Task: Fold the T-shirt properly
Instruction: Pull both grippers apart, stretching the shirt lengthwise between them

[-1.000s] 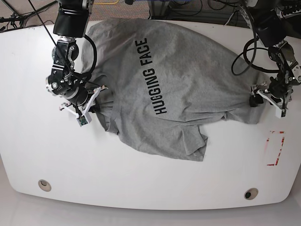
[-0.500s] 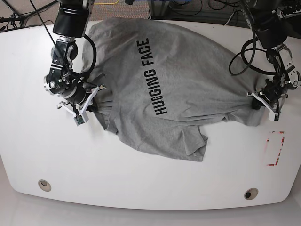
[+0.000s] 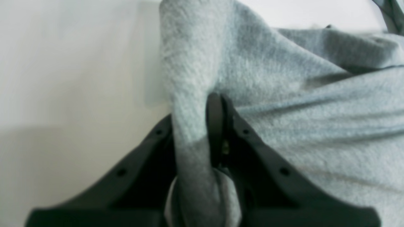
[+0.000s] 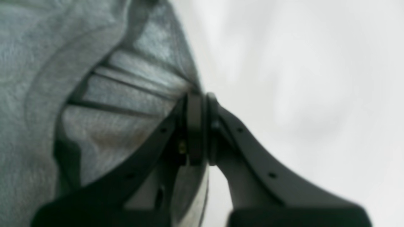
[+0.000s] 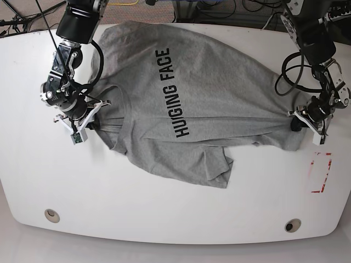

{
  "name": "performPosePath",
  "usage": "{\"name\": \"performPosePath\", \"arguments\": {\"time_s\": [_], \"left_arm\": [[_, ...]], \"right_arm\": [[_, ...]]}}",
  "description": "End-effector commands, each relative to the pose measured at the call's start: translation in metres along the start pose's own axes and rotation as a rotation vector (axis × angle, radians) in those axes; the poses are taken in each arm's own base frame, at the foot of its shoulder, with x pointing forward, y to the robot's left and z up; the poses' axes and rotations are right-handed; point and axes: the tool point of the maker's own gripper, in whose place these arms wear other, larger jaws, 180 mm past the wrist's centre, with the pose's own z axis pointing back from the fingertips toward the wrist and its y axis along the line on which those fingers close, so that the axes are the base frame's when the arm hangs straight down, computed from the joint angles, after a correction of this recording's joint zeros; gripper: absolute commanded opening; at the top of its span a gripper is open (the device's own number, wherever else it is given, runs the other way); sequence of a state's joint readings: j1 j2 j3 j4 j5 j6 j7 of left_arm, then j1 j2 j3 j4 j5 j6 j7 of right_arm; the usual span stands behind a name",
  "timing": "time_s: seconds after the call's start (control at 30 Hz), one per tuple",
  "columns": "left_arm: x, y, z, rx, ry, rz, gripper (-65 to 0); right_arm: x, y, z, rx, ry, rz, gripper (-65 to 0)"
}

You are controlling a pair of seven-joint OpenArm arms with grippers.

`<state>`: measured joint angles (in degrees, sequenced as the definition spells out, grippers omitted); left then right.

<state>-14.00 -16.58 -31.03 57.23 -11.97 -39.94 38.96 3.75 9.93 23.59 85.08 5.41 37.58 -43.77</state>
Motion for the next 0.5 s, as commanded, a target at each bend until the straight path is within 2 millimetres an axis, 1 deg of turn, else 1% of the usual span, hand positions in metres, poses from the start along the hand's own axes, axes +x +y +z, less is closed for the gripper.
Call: {"name": "performPosePath", "arguments": {"time_s": [0.0, 0.07, 0.13, 0.27, 0.47], "left_arm": [[0.0, 0.012, 0.003, 0.041, 0.036, -0.018, -65.0], [0.0, 0.012, 0.002, 0.042, 0.037, -0.016, -65.0], [0.005, 0.013, 0.001, 0.048, 0.036, -0.013, -65.0], [0.012, 0.013, 0.0, 0.049, 0.026, -0.013, -65.0], [0.034, 0.014, 0.001, 0.056, -0.004, -0.017, -65.0]], "right_arm": [[0.015, -0.016, 0.01, -0.054, -0.041, 0.019, -64.8], [0.012, -0.016, 0.013, -0.057, -0.038, 0.024, -64.9], [0.007, -0.016, 0.02, -0.07, -0.032, 0.029, -64.8], [0.005, -0.011, 0.023, -0.07, -0.029, 0.04, -64.8], [0.005, 0.001, 0.027, -0.059, -0.025, 0.05, -65.0]]}}
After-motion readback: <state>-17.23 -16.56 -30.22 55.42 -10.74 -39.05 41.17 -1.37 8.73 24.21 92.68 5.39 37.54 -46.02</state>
